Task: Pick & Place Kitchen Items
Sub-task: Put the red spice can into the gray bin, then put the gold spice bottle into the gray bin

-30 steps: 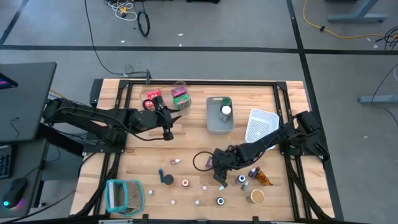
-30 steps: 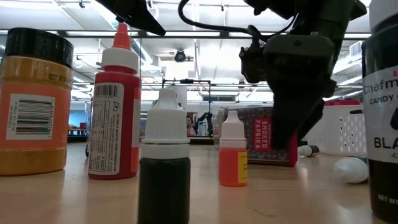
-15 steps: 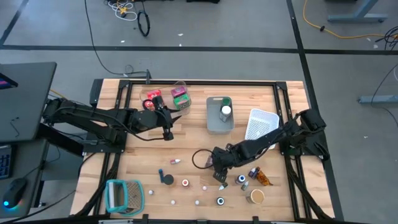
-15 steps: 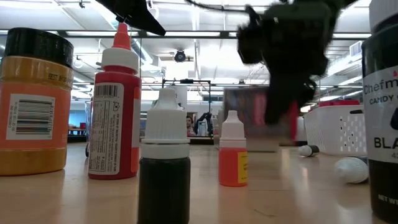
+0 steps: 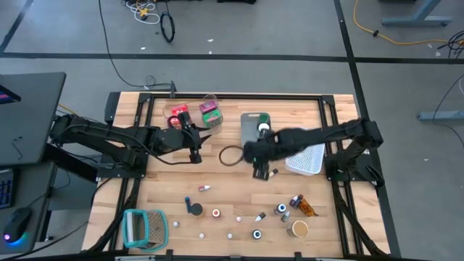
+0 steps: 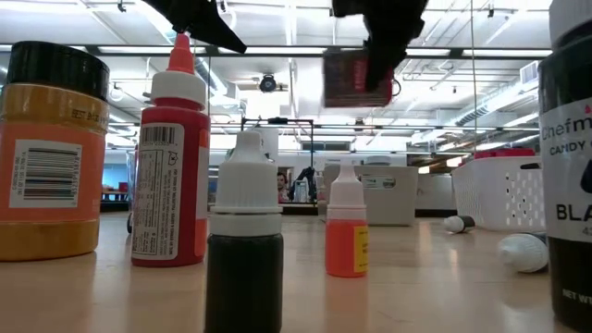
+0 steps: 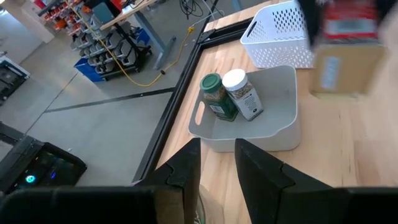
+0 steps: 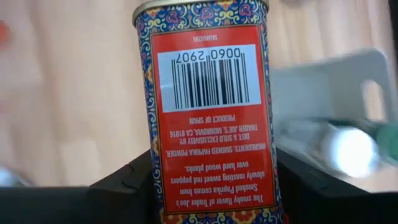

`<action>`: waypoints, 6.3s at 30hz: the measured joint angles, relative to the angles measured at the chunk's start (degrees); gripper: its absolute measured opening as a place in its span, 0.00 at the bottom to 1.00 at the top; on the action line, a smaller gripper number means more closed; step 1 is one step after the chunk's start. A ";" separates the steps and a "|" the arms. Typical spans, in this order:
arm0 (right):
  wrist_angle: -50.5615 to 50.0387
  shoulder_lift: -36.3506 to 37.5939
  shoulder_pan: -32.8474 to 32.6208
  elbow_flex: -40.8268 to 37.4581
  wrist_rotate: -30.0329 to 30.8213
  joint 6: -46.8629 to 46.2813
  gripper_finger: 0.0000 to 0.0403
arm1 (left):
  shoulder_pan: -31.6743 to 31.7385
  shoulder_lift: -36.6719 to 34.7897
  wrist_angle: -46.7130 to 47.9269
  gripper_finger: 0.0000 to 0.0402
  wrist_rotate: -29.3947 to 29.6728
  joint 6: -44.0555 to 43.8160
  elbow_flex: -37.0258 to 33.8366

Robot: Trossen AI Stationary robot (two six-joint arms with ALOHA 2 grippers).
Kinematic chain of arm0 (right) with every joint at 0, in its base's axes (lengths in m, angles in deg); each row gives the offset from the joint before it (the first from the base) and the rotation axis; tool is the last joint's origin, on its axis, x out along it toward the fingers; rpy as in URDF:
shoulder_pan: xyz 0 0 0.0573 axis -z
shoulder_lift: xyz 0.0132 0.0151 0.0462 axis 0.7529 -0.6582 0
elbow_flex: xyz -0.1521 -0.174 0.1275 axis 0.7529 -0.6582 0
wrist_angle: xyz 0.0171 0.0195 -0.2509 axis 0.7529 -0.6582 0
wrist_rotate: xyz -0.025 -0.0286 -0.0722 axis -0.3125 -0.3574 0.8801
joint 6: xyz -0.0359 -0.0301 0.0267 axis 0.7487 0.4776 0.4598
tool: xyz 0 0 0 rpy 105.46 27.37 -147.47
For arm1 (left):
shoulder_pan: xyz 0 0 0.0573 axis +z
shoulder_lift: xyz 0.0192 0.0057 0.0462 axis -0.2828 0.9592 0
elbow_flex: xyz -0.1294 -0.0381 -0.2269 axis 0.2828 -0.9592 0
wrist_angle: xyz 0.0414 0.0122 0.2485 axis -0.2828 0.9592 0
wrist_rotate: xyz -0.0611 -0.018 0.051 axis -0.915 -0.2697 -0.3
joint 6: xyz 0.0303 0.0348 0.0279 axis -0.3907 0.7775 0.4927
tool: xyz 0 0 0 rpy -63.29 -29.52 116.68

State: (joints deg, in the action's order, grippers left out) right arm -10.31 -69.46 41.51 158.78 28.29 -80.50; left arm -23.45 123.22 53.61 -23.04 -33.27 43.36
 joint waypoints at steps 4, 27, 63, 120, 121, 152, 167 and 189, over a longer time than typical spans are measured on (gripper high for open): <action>-6.52 -0.21 5.63 0.82 -2.09 6.72 0.56 | -0.02 0.00 0.00 0.27 0.34 1.86 0.00; -16.82 -13.42 14.49 0.50 2.21 38.42 0.57 | -0.02 0.00 0.18 0.27 0.54 0.36 0.00; -19.63 -5.66 4.19 0.46 -1.35 -5.23 0.70 | -2.18 0.02 1.46 0.27 0.49 -9.63 0.00; 15.65 4.55 -50.21 -16.19 4.76 -53.37 0.70 | -8.00 0.02 -4.85 0.27 0.57 -16.34 0.00; 17.16 4.55 -50.21 -17.38 5.38 -53.42 0.70 | -8.00 0.02 -5.40 0.27 0.56 -16.36 0.00; 20.75 4.55 -38.89 -24.94 -20.34 -55.49 0.69 | -8.00 0.02 -12.11 0.27 0.54 -10.55 0.00; 8.85 4.55 -45.48 -24.94 -30.48 -76.53 0.85 | -7.93 0.02 -12.01 0.27 0.53 -3.28 0.00; 19.82 4.78 -48.28 -35.71 -26.45 -67.20 0.80 | -7.82 0.02 -12.04 0.27 0.52 -2.95 0.00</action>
State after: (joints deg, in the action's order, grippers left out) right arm 9.51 -64.68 -6.77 123.06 1.84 -147.70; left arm -31.28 123.24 41.57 -22.52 -36.22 43.36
